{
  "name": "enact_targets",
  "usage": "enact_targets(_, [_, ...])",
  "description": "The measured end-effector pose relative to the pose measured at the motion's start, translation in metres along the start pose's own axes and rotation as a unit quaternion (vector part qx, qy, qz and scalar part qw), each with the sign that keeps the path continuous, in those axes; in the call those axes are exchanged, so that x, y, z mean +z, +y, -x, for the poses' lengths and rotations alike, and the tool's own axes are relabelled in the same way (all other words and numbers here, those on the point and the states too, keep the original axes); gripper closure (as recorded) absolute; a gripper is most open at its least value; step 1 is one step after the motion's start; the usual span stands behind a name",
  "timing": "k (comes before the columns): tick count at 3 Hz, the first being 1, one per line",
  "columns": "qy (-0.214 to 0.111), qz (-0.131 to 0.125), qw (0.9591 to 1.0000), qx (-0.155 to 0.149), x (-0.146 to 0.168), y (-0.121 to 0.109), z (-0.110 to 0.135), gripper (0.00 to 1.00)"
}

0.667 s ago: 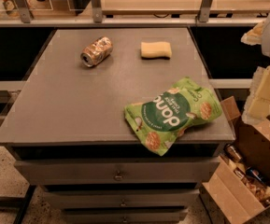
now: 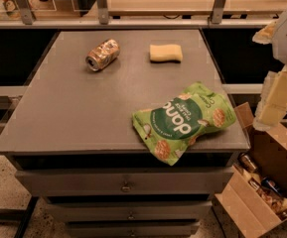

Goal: Move green rice chip bag near sponge

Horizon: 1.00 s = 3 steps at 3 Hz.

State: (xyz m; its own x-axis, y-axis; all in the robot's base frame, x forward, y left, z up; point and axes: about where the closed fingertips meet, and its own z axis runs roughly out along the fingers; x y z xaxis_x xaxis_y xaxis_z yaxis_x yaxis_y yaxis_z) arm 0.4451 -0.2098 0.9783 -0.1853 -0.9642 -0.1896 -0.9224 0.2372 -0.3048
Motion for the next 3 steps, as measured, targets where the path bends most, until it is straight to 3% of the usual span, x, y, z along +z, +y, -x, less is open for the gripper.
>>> enact_targets(1, [0.012,-0.034,0.9972,-0.066,0.020,-0.010,0.017,0.00])
enact_targets(2, [0.025,-0.035,0.9887,-0.144,0.060,-0.017,0.025,0.00])
enact_targets(3, [0.023,-0.011,0.9827,-0.183,0.102,-0.018,0.020,0.00])
